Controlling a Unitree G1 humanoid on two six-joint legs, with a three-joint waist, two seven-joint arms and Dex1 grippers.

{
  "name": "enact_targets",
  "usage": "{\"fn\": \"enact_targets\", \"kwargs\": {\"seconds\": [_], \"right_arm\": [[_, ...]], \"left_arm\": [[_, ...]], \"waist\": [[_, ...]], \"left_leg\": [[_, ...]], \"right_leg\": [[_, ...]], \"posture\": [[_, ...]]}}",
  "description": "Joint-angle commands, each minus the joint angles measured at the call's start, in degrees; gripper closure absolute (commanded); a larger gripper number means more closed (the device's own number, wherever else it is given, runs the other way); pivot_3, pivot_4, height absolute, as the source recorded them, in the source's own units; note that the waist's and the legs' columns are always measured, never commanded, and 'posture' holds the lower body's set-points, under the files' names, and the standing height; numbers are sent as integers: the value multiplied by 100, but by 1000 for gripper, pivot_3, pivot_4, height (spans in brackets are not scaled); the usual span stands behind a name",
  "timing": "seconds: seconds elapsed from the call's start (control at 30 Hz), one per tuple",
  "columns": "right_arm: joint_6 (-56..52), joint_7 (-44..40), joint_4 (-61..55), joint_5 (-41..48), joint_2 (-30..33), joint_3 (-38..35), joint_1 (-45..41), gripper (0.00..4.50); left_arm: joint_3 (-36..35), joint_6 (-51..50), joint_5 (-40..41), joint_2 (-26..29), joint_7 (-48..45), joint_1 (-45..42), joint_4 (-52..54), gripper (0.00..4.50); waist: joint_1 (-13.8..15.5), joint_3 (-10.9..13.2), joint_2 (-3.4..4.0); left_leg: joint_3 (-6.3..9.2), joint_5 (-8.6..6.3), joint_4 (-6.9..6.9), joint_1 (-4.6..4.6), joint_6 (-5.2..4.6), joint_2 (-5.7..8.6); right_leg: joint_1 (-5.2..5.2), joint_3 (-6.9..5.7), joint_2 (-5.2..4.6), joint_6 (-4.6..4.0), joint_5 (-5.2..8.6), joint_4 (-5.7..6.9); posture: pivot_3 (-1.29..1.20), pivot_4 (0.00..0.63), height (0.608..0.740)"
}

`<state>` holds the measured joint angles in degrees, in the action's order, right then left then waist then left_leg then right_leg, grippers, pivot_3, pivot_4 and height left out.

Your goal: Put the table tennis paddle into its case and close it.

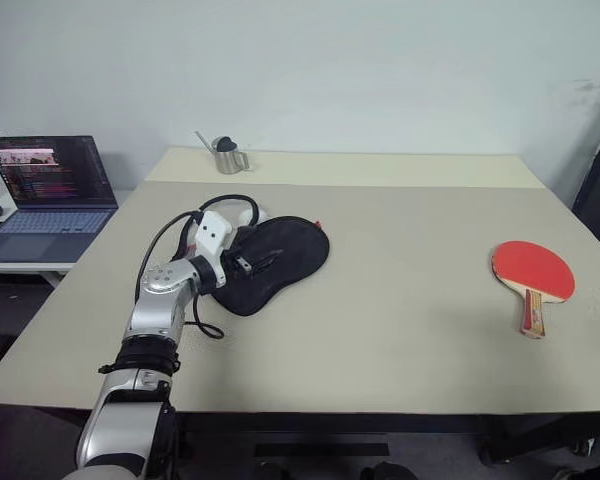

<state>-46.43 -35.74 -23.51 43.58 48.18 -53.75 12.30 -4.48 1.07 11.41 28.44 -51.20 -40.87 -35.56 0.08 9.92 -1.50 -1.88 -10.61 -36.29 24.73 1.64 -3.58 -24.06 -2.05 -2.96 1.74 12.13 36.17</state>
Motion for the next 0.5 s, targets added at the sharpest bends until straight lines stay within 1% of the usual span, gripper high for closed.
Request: {"fn": "enact_targets", "kwargs": {"seconds": [0.03, 0.13, 0.23, 0.33, 0.43, 0.5], "right_arm": [[-206, -9, -516, 358, 199, 375, -234, 0], [-280, 48, -902, 553, 165, 1217, -629, 0], [-353, 367, -1155, 655, 15, 2037, -1225, 0], [-366, 669, -1235, 576, -199, 2701, -1681, 0], [-362, 892, -1304, 466, -413, 3263, -2012, 0], [-337, 1022, -1311, 386, -548, 3543, -2178, 0]], "left_arm": [[16, 206, 0, 35, -159, -212, -41, 25], [213, 196, 11, -142, -417, -275, 43, 25], [290, 173, 44, -145, -789, -467, -95, 25], [320, 259, -10, -64, -1051, -672, -418, 25], [279, 478, -109, -15, -986, -915, -860, 25], [252, 481, -101, 0, -970, -972, -976, 25]], "waist": [[1, 0, 0], [0, 1, -2], [-1, 5, -9], [0, 9, -15], [0, 9, -15], [-1, 9, -15]], "left_leg": [[0, 0, 0, 0, 0, -1], [0, 0, -1, 2, 0, 0], [1, 0, -2, 3, 0, 0], [4, 0, -2, 4, 0, -3], [2, 0, 1, 7, 0, -2], [1, 0, 4, 10, 0, -2]], "right_leg": [[0, 0, 0, 0, 0, 0], [0, 0, 0, 0, 0, -1], [-1, -1, 0, 0, 0, -1], [-1, -6, 3, 0, 0, -1], [-4, -4, 3, -1, 2, -4], [-5, -4, 3, 0, 3, -5]], "posture": [[0, 150, 740], [0, 150, 740], [0, 150, 740], [0, 150, 740], [0, 150, 740], [0, 150, 740]]}}
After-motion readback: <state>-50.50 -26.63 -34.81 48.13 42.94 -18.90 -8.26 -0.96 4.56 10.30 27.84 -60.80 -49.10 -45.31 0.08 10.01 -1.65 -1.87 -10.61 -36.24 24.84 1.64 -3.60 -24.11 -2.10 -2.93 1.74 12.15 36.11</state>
